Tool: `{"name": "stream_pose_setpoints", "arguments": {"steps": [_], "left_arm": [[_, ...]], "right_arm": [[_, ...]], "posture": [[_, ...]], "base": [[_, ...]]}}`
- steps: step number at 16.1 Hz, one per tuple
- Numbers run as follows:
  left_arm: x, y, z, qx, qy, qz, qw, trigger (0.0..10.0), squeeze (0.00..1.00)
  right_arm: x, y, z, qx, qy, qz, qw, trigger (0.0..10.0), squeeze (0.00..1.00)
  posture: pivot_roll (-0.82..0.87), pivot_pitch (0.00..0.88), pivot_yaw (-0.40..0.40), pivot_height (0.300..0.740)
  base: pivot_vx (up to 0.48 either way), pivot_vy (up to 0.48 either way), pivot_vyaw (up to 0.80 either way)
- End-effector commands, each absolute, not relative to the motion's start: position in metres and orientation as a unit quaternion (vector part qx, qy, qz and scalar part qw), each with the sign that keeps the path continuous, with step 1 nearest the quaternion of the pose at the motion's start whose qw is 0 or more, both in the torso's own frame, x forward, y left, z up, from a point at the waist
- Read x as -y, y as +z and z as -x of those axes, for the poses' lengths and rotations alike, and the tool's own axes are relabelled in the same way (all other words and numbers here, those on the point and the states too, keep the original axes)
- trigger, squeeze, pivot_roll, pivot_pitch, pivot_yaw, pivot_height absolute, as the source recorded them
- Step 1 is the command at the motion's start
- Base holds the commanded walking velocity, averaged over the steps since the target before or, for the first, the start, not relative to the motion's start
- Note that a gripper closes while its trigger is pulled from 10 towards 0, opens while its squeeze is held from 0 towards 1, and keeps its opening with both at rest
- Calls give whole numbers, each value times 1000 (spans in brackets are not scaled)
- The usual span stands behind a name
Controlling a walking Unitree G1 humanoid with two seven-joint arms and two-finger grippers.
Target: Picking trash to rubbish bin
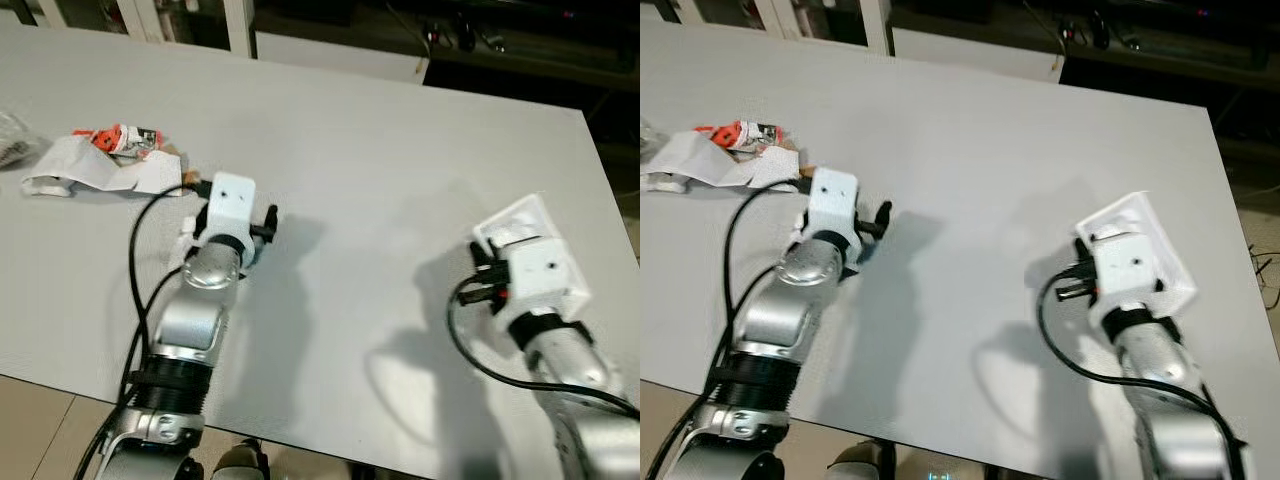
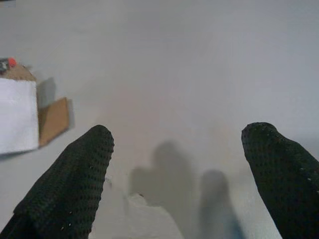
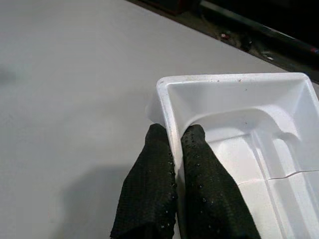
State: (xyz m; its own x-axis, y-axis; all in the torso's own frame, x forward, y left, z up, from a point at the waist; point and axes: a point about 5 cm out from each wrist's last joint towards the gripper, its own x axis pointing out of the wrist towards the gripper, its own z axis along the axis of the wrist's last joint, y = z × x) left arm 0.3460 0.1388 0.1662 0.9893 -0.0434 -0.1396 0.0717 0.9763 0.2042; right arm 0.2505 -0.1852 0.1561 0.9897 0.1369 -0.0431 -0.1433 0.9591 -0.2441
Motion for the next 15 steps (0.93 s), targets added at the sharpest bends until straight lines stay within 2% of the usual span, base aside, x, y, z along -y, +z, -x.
{"name": "stream_pose_setpoints", "arguments": {"steps": [1, 4, 9, 15], "left_arm": [[-141, 171, -344, -69, -31, -107, 991, 10000, 0], [-143, 183, -344, -64, -34, -116, 991, 10000, 0], [-140, 197, -339, -117, -80, -118, 983, 10000, 0], [-153, 202, -322, -165, -71, -112, 977, 10000, 0]], "right_arm": [[183, 153, -252, -13, 77, 130, 988, 10000, 0], [181, 152, -256, -11, 79, 127, 989, 10000, 0], [178, 147, -266, -8, 85, 127, 988, 10000, 0], [172, 139, -278, -13, 110, 131, 985, 10000, 0]], "posture": [[230, 194, -32, 740], [251, 185, -24, 740], [290, 178, -14, 740], [364, 196, -30, 740]], "base": [[0, 0, 0], [0, 0, 0], [0, 0, 0], [0, 0, 0]]}}
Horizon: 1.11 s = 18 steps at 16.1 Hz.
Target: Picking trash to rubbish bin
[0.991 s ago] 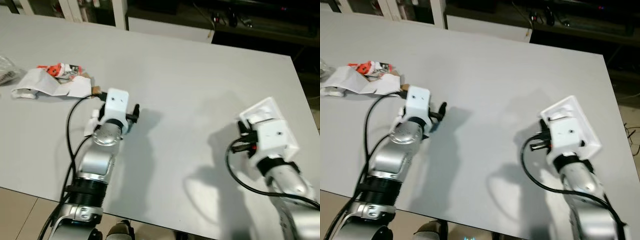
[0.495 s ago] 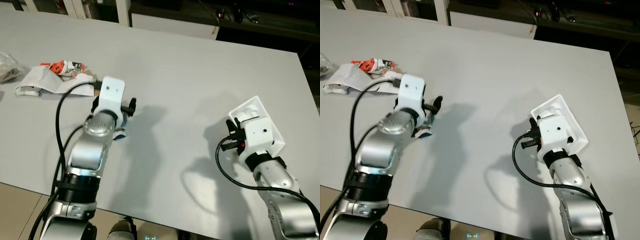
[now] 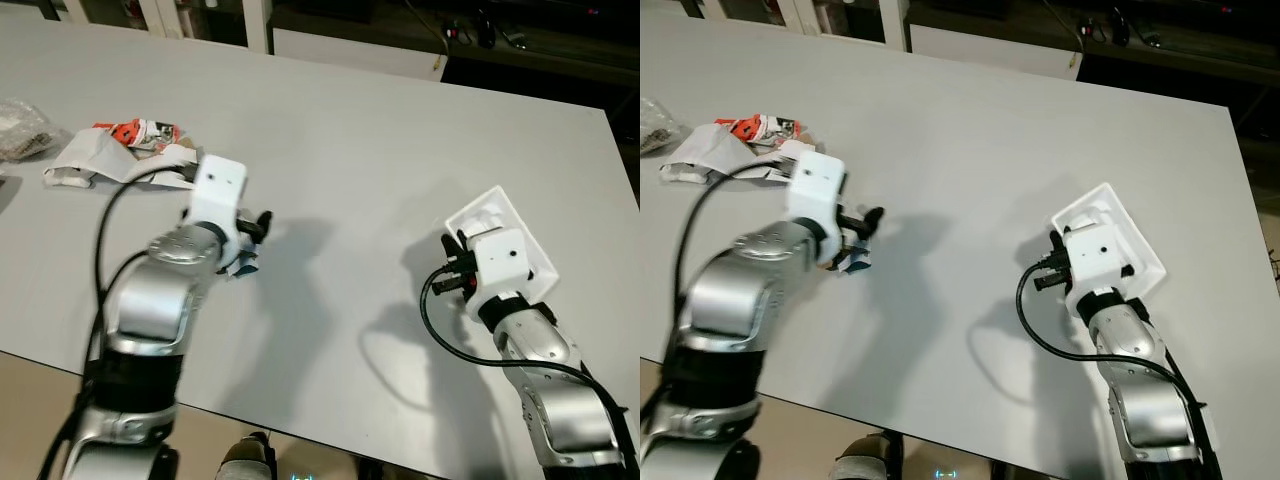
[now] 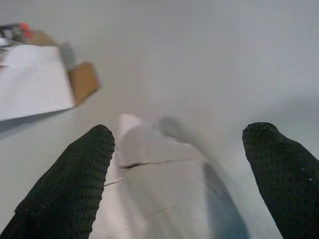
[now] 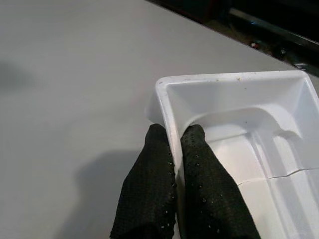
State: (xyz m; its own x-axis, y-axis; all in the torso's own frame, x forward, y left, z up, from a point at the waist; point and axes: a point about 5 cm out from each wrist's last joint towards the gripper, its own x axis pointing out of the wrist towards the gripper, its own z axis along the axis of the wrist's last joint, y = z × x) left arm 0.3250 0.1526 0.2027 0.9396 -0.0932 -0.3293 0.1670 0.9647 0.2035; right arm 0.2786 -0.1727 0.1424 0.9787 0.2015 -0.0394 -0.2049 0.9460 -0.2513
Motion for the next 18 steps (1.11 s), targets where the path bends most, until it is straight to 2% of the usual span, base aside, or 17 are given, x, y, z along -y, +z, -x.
{"name": "stream_pose_setpoints", "arguments": {"steps": [1, 5, 10, 13, 18], "left_arm": [[-156, 203, -320, -168, -65, -111, 977, 10000, 0], [-164, 211, -313, -174, -52, -111, 977, 10000, 0], [-161, 200, -304, -210, -62, -88, 972, 10000, 0], [-157, 187, -302, -234, -81, -83, 965, 10000, 0], [-159, 137, -303, -277, -120, -96, 948, 10000, 0]], "right_arm": [[171, 137, -280, -14, 114, 132, 985, 10000, 0], [162, 135, -288, -14, 140, 135, 981, 10000, 0], [159, 133, -291, -12, 155, 138, 978, 10000, 0], [159, 133, -291, -11, 155, 138, 978, 10000, 0], [160, 132, -286, -9, 147, 134, 980, 10000, 0]], "posture": [[380, 203, -39, 740], [416, 214, -60, 740], [419, 219, -70, 740], [414, 216, -61, 740], [384, 210, -45, 740]], "base": [[0, 0, 0], [0, 0, 0], [0, 0, 0], [0, 0, 0], [0, 0, 0]]}}
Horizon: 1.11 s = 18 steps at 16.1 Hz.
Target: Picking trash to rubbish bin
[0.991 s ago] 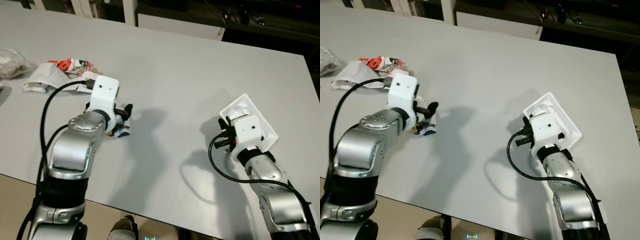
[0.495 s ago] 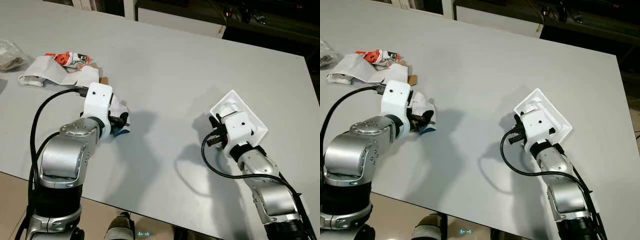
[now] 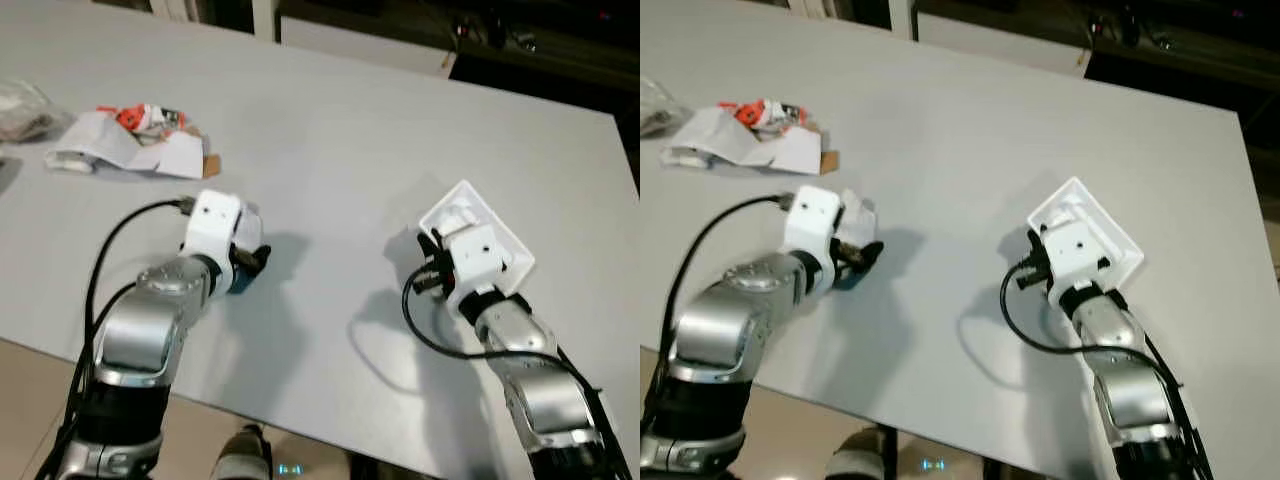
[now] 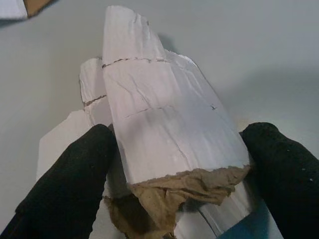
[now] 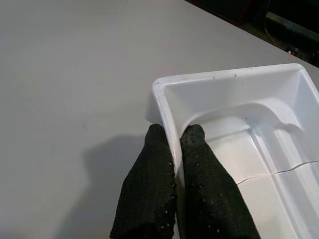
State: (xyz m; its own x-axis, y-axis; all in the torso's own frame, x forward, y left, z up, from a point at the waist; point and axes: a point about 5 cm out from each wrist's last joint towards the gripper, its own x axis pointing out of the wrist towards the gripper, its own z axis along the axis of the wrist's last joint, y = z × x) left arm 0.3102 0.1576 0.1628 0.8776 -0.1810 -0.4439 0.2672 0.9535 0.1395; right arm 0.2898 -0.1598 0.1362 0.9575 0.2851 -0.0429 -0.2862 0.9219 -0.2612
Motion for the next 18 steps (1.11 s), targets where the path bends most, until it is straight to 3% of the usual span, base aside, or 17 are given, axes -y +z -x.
{"name": "stream_pose_setpoints", "arguments": {"steps": [1, 2, 3, 4, 7, 18], "left_arm": [[-160, 121, -303, -291, -136, -88, 943, 10000, 0], [-162, 113, -302, -300, -140, -93, 939, 10000, 0], [-164, 97, -300, -312, -156, -105, 931, 2000, 0], [-169, 83, -299, -324, -162, -111, 925, 0, 0], [-176, 65, -294, -338, -167, -113, 919, 0, 0], [-173, 64, -299, -298, -191, -96, 930, 0, 0]], "right_arm": [[162, 131, -284, -9, 142, 134, 981, 10000, 0], [163, 131, -283, -9, 140, 134, 981, 10000, 0], [164, 131, -282, -10, 137, 134, 981, 10000, 0], [165, 131, -280, -11, 134, 133, 982, 10000, 0], [166, 130, -277, -12, 129, 132, 983, 10000, 0], [166, 128, -275, -16, 123, 132, 984, 10000, 0]], "posture": [[373, 210, -42, 740], [366, 207, -41, 740], [355, 208, -36, 740], [349, 208, -33, 740], [337, 207, -26, 740], [335, 208, -29, 740]], "base": [[0, 0, 0], [0, 0, 0], [0, 0, 0], [0, 0, 0], [0, 0, 0], [0, 0, 0]]}}
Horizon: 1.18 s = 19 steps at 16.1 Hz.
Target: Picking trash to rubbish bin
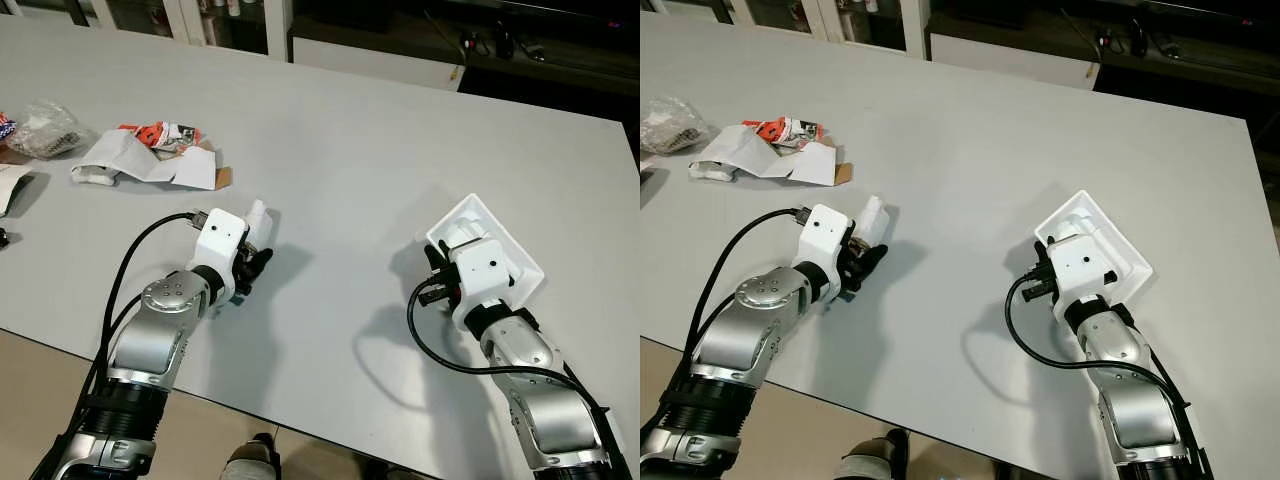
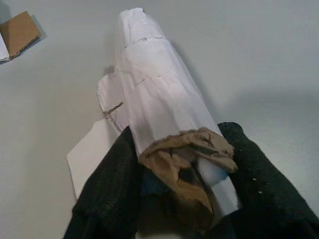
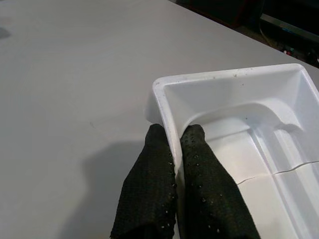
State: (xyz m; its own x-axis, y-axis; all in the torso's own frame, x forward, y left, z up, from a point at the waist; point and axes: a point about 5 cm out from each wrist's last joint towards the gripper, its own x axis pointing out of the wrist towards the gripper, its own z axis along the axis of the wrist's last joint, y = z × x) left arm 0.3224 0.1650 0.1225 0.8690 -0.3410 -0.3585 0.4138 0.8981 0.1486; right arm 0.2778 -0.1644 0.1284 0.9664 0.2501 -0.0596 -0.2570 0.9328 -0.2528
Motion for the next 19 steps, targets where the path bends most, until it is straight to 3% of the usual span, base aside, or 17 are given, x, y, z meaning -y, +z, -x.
{"name": "stream_pose_setpoints", "arguments": {"steps": [1, 6, 14, 18, 19], "left_arm": [[-174, 64, -299, -297, -190, -97, 931, 0, 0], [-173, 66, -300, -279, -186, -88, 938, 0, 0], [-151, 64, -303, -235, -214, -68, 946, 0, 0], [-145, 72, -316, -178, -176, -85, 964, 0, 0], [-143, 89, -326, -115, -147, -93, 978, 0, 0]], "right_arm": [[166, 128, -275, -17, 123, 131, 984, 10000, 0], [166, 127, -275, -17, 122, 131, 984, 10000, 0], [176, 129, -277, -11, 98, 142, 985, 10000, 0], [185, 135, -276, -5, 84, 151, 985, 10000, 0], [191, 137, -274, -3, 79, 157, 984, 10000, 0]], "posture": [[340, 214, -27, 740], [340, 214, -27, 740], [304, 174, -39, 740], [264, 142, -57, 740], [247, 130, -67, 740]], "base": [[0, 0, 0], [0, 0, 0], [0, 0, 0], [0, 0, 0], [0, 0, 0]]}}
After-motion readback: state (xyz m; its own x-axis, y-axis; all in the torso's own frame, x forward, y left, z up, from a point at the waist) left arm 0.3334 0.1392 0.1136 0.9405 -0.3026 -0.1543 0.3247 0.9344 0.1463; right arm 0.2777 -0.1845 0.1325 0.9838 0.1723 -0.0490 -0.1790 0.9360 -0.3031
